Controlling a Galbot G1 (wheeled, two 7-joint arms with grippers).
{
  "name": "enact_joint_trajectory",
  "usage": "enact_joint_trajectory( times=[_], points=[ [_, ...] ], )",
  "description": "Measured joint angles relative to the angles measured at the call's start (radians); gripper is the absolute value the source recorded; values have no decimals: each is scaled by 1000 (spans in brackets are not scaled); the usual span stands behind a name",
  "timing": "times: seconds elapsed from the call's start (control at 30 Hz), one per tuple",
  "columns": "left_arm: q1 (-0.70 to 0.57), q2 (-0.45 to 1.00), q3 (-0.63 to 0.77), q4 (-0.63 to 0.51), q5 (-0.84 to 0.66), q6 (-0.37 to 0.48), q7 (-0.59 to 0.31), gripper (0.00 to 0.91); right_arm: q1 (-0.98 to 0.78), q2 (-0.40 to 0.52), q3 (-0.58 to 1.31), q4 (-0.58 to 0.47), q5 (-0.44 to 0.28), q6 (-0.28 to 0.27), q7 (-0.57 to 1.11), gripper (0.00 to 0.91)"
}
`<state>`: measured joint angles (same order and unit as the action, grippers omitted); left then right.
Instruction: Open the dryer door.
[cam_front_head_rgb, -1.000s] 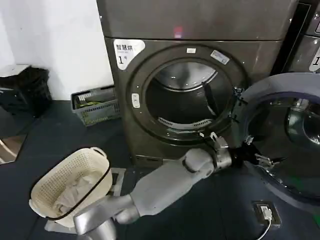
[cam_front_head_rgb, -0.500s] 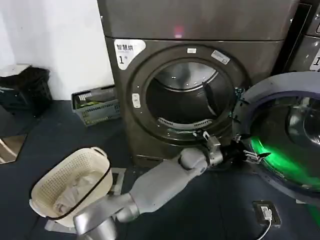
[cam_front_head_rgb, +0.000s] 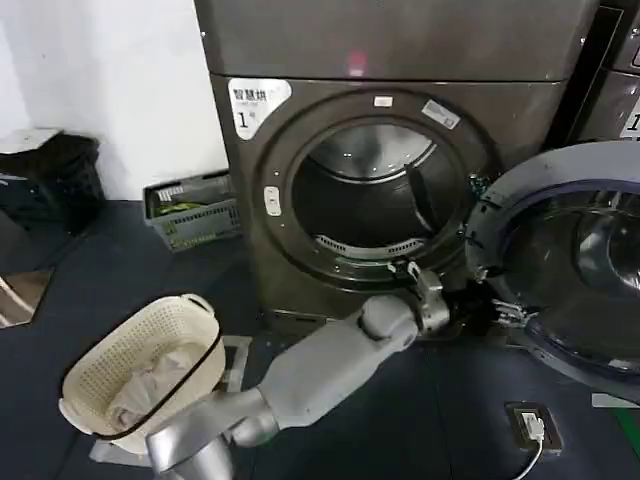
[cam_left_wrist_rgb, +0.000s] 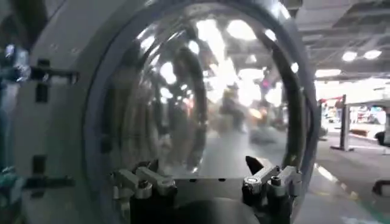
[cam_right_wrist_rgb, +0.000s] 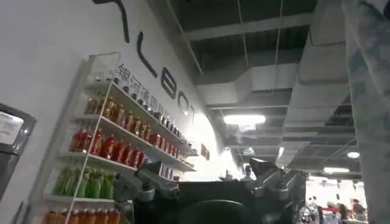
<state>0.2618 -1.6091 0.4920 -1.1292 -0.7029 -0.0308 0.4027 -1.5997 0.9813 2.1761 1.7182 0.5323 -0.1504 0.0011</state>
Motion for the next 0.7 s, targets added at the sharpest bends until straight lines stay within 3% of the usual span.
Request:
enact_joint_trajectory(
  times=[0.37, 0.7],
  points=[
    [40, 12, -12, -149, -43, -39, -10, 907, -3, -7, 6, 2, 10, 19, -3, 907],
    [54, 170, 5, -268, -35, -117, -116, 907, -3, -6, 0, 11, 11, 24, -13, 907]
  ],
)
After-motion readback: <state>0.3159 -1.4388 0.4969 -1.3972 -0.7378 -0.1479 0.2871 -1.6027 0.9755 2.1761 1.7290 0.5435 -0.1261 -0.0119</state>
